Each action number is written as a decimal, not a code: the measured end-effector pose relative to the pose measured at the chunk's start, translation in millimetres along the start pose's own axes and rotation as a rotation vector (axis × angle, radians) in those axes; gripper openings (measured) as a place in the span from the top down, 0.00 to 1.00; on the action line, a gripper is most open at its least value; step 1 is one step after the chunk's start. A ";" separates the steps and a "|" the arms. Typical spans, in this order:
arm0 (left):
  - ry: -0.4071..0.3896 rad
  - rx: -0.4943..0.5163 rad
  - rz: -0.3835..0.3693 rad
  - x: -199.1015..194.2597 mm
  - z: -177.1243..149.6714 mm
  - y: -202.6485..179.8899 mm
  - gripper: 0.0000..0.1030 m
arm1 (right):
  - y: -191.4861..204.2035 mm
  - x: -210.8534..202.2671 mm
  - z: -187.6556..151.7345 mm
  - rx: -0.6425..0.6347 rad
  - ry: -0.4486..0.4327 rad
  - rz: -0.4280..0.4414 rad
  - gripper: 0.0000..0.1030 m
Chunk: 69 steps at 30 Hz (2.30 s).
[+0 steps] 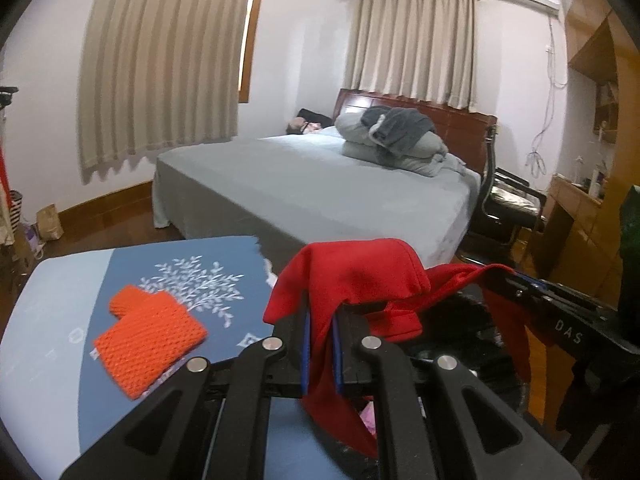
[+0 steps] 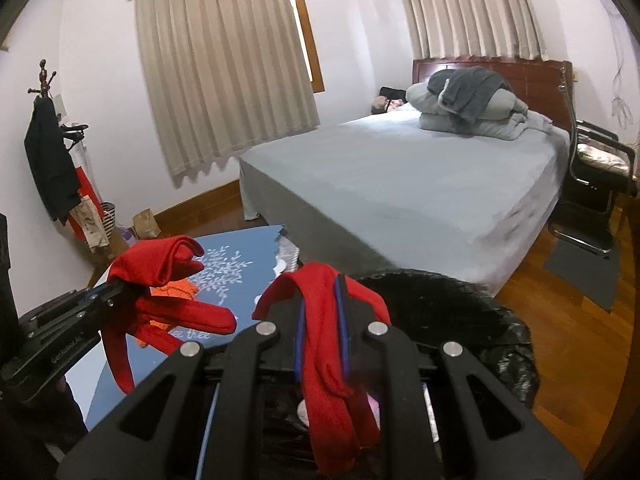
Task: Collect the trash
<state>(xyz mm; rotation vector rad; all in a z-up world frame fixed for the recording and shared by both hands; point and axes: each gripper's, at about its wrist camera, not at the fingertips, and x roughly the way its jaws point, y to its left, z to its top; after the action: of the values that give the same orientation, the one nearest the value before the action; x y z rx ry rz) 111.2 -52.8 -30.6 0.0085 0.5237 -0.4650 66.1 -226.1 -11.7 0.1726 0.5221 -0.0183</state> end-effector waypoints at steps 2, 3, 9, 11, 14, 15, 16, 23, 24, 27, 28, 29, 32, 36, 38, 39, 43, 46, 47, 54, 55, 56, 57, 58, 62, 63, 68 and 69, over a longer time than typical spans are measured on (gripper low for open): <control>-0.003 0.004 -0.014 0.8 1.8 -4.9 0.92 | -5.2 -3.3 0.6 0.002 -0.004 -0.012 0.88; -0.005 0.006 -0.019 2.6 2.9 -8.1 0.92 | -8.2 -5.3 0.7 0.004 -0.007 -0.018 0.88; -0.012 0.027 -0.059 6.2 6.4 -30.3 0.92 | -26.4 -14.9 1.8 0.015 -0.019 -0.052 0.88; -0.012 0.033 -0.070 8.0 7.2 -34.6 0.92 | -31.3 -17.6 1.5 0.021 -0.020 -0.064 0.88; -0.011 0.041 -0.086 11.3 8.0 -42.6 0.91 | -37.3 -21.5 -0.5 0.031 -0.021 -0.079 0.88; -0.011 0.043 -0.090 12.3 8.6 -45.4 0.91 | -39.9 -22.7 -1.3 0.033 -0.021 -0.085 0.88; -0.012 0.044 -0.094 12.5 8.8 -46.7 0.91 | -41.9 -23.5 -1.3 0.034 -0.021 -0.088 0.88; -0.002 0.055 -0.132 22.1 8.6 -61.3 0.91 | -57.0 -29.2 -10.1 0.044 -0.010 -0.128 0.88; 0.002 0.056 -0.140 24.3 8.5 -63.3 0.91 | -60.0 -29.7 -11.9 0.047 -0.007 -0.135 0.88; 0.010 0.063 -0.160 30.1 6.6 -71.9 0.91 | -69.5 -30.5 -15.0 0.059 -0.001 -0.156 0.88; 0.013 0.065 -0.166 32.9 6.7 -75.1 0.91 | -72.0 -30.3 -15.4 0.062 0.000 -0.161 0.88; 0.018 0.068 -0.174 36.0 5.6 -77.8 0.91 | -74.8 -30.3 -16.2 0.066 0.001 -0.167 0.88; 0.033 0.073 -0.187 44.9 0.5 -83.4 0.91 | -82.8 -28.6 -18.8 0.072 0.006 -0.181 0.88; 0.054 0.081 -0.192 57.7 -6.7 -88.6 0.91 | -90.5 -23.1 -22.8 0.075 0.017 -0.192 0.88; 0.063 0.085 -0.193 64.1 -9.7 -90.4 0.91 | -95.1 -19.4 -25.7 0.081 0.027 -0.197 0.88; 0.068 0.086 -0.194 68.0 -10.4 -91.2 0.91 | -97.7 -17.3 -27.1 0.084 0.032 -0.200 0.88; 0.095 0.096 -0.194 81.5 -13.4 -97.5 0.91 | -105.0 -8.4 -30.6 0.091 0.054 -0.208 0.88; 0.111 0.106 -0.197 89.4 -17.0 -101.3 0.91 | -106.4 -2.4 -33.3 0.099 0.066 -0.211 0.88; 0.121 0.108 -0.200 93.0 -18.1 -101.7 0.91 | -106.9 -0.8 -34.1 0.101 0.070 -0.210 0.86; 0.161 0.080 -0.193 102.6 -23.9 -92.4 0.63 | -108.9 15.6 -37.3 0.099 0.107 -0.207 0.73; 0.163 0.075 -0.192 102.3 -22.9 -90.9 0.56 | -109.5 16.8 -37.9 0.102 0.110 -0.210 0.69; 0.164 0.071 -0.189 101.8 -22.9 -87.6 0.55 | -111.0 17.8 -38.2 0.105 0.112 -0.213 0.61; 0.167 0.068 -0.185 101.9 -22.6 -85.0 0.50 | -112.1 18.6 -38.2 0.106 0.112 -0.215 0.54; 0.167 0.066 -0.181 102.2 -22.3 -83.2 0.44 | -112.4 18.6 -38.6 0.105 0.111 -0.218 0.51; 0.169 0.052 -0.154 100.0 -21.7 -70.9 0.39 | -113.7 15.2 -38.5 0.113 0.092 -0.236 0.24; 0.165 0.048 -0.140 97.7 -21.8 -66.3 0.35 | -113.9 14.2 -38.0 0.115 0.086 -0.239 0.18; 0.135 0.036 -0.073 85.1 -19.2 -47.2 0.19 | -109.0 9.5 -33.5 0.113 0.062 -0.230 0.09; 0.127 0.031 -0.055 81.7 -18.7 -41.8 0.16 | -106.0 9.2 -32.6 0.108 0.057 -0.228 0.08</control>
<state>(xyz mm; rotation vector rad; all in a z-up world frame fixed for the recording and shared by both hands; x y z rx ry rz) 146.6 -122.7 -81.8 0.0535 0.6425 -0.5282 51.5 -324.8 -61.0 0.2190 0.5962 -0.2653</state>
